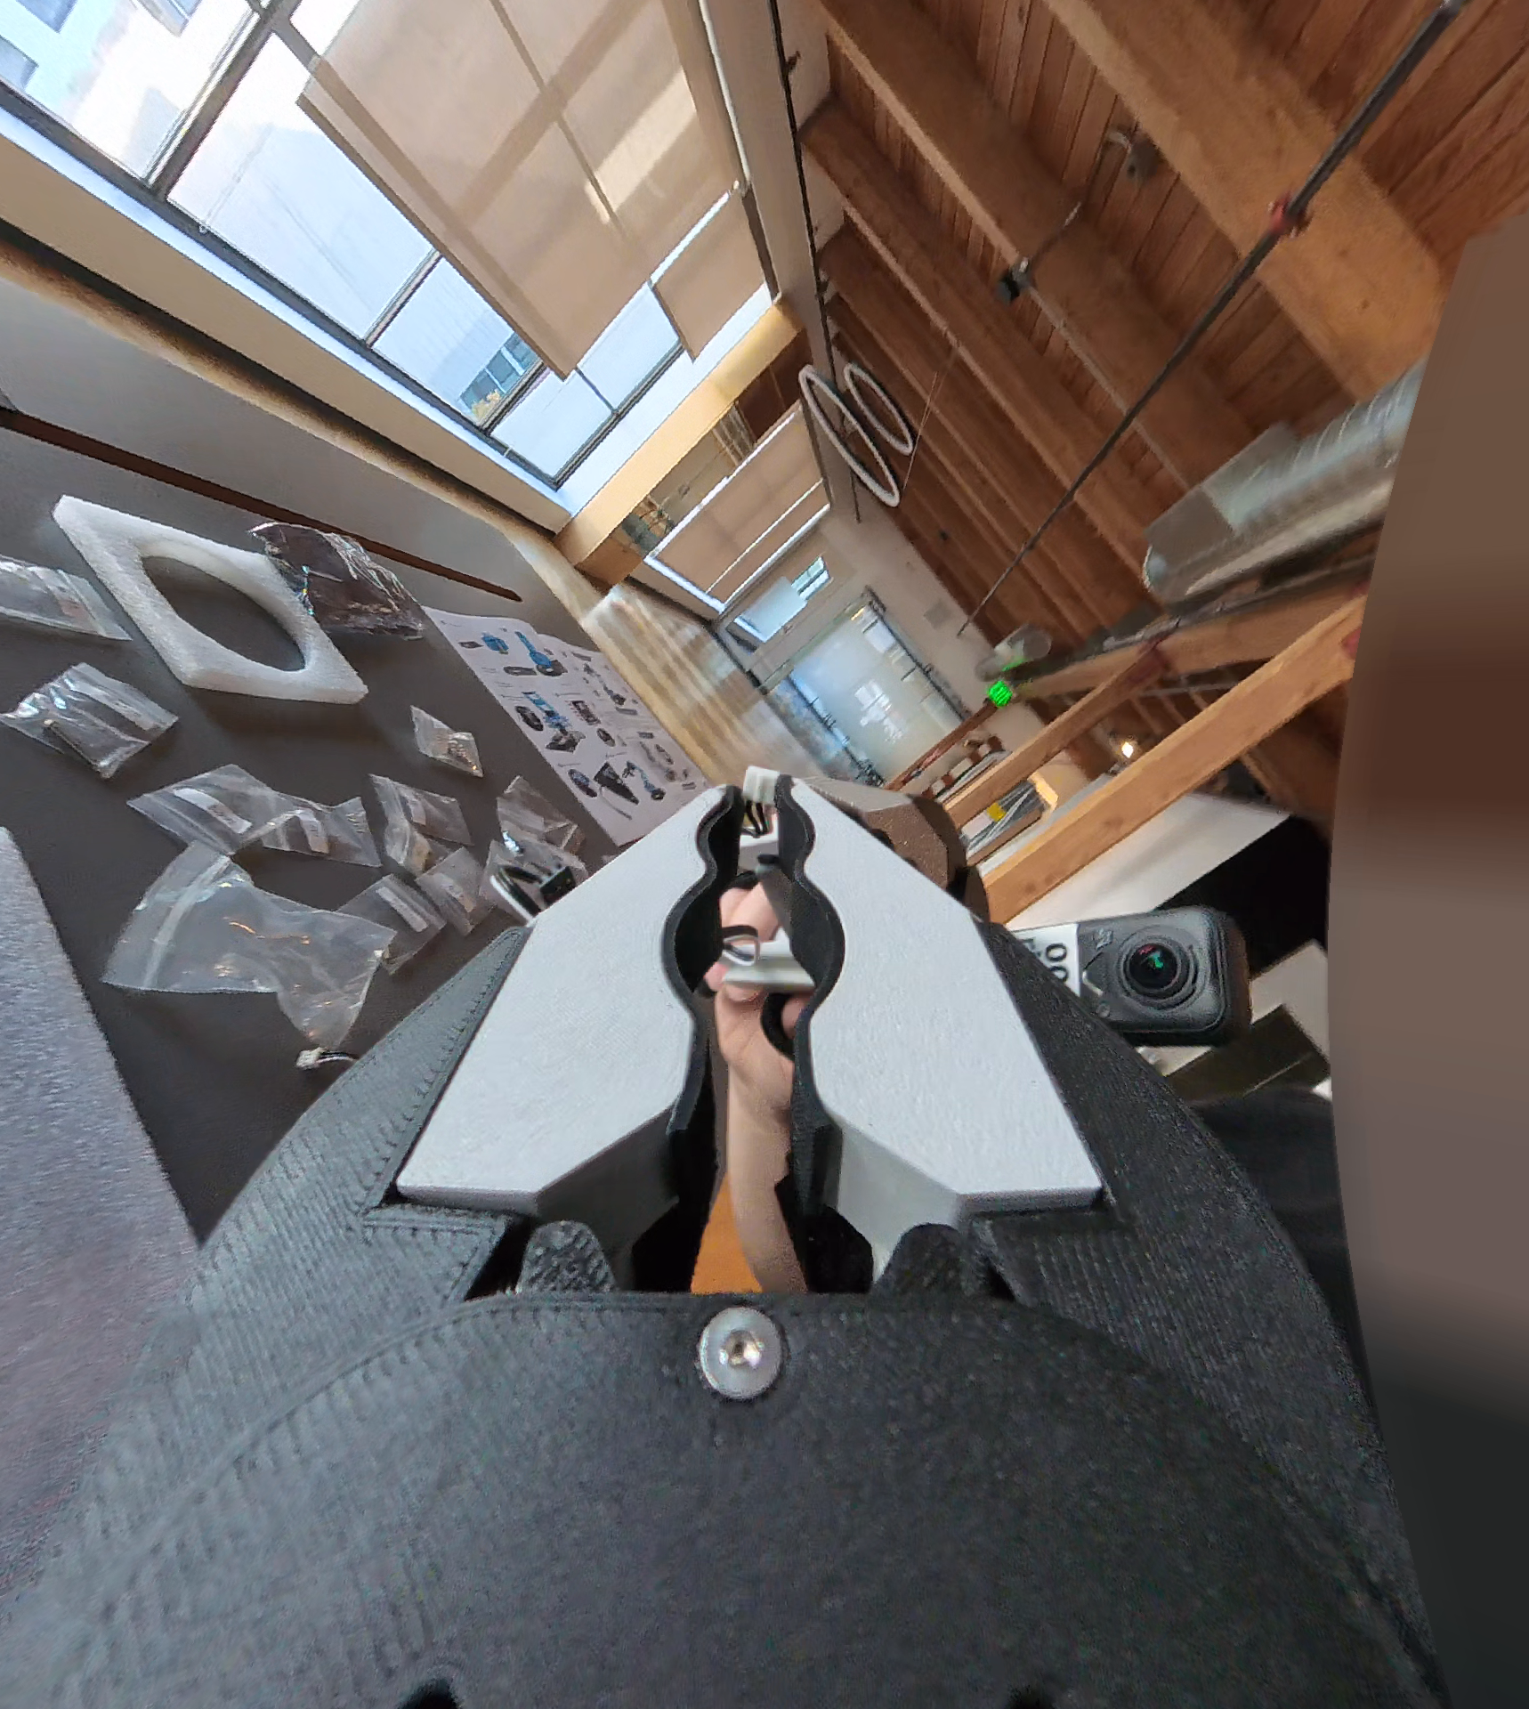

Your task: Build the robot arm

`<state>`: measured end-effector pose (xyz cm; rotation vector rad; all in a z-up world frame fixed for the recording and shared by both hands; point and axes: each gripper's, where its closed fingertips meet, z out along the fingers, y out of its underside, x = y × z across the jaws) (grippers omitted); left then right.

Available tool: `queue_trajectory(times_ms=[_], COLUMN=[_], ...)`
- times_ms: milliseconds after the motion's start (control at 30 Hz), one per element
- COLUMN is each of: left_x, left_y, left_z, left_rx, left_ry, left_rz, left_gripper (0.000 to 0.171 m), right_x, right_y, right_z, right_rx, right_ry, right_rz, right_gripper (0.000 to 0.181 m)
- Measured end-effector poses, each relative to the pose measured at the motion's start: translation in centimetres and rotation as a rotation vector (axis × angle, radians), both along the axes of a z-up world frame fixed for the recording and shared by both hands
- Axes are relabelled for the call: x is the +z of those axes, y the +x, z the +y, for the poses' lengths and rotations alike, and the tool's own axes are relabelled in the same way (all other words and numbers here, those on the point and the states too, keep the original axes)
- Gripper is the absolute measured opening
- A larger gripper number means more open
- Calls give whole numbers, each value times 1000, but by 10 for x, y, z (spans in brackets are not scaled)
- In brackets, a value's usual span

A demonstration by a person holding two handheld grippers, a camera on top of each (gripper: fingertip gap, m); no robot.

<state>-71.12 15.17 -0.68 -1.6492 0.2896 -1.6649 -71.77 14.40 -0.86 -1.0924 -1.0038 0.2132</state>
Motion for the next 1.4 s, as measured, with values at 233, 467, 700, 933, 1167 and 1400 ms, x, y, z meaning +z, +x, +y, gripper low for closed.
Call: queue_trajectory(times_ms=[233, 467, 700, 933, 1167, 1400], left_x=[-4, -15, -11, -29, -40, -48], left_y=[9, -12, 2, 20, 18, -43], left_z=[9, 39, 45, 45, 68, 123], left_rx=[70, 300, 328, 353, 490, 848], left_ry=[-60, 78, 150, 140, 233, 488], left_rz=[-32, 226, 298, 334, 623, 1745], left_gripper=[5, 41, 35, 34, 35, 36], right_x=[-8, -48, -75, -82, -86, -96], right_y=[4, 36, 63, 82, 96, 125], right_z=[12, 68, 76, 74, 76, 92], right_rx=[24, -170, -234, -236, -226, -202], right_ry=[-86, -487, -593, -616, -625, -709], right_rz=[47, -21, -128, -171, -175, -98], right_gripper=[0, 0, 0, 0, 0, 0])
